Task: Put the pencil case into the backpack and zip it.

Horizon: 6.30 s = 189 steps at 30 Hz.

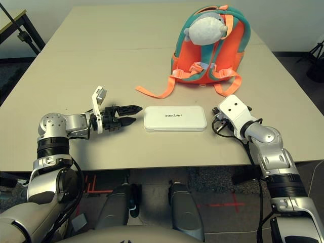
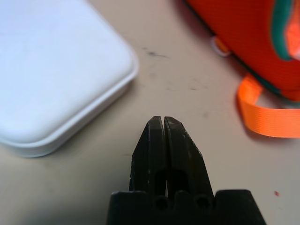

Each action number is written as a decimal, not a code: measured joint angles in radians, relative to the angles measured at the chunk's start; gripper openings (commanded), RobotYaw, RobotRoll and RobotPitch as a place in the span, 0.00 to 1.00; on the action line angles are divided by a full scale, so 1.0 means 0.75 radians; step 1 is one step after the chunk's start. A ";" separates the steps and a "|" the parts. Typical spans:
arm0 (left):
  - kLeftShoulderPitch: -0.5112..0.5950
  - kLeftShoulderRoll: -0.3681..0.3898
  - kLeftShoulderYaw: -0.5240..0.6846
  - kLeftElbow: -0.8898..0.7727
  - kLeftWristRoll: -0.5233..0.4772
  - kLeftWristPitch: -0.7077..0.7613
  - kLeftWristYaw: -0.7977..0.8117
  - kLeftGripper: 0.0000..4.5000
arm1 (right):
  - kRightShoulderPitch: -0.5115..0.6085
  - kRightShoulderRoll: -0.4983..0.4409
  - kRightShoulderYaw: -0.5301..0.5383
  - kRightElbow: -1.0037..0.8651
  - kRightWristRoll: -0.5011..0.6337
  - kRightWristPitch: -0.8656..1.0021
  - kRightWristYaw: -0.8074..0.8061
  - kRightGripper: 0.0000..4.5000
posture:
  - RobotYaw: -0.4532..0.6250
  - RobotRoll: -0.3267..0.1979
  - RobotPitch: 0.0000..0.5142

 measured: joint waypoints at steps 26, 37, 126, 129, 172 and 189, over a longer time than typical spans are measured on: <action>-0.010 -0.033 0.027 -0.009 0.028 0.022 0.013 1.00 | -0.051 0.093 0.098 -0.196 0.011 0.213 0.083 0.00 | 0.27 0.62 0.29; -0.009 -0.040 0.023 -0.014 0.034 0.012 0.011 1.00 | -0.072 0.129 0.116 -0.231 0.004 0.245 0.054 0.00 | 0.27 0.62 0.29; -0.437 0.118 0.192 -0.278 0.012 -0.305 0.315 0.29 | -0.918 0.370 -0.258 0.784 0.301 0.070 -0.377 0.53 | 0.34 0.62 0.23; -0.443 0.119 0.202 -0.277 0.010 -0.346 0.315 0.29 | -0.887 0.370 -0.258 0.727 0.302 0.076 -0.362 0.28 | 0.33 0.62 0.24; -0.470 0.148 0.047 -0.048 0.024 -0.617 0.212 0.29 | -0.096 0.238 -0.237 -1.227 0.807 1.375 -0.495 0.04 | 0.22 0.62 0.25; -0.489 0.294 -0.149 -0.164 0.048 -0.796 -0.228 0.28 | -0.089 0.260 -0.037 -0.930 0.540 0.938 -0.465 0.04 | 0.24 0.62 0.25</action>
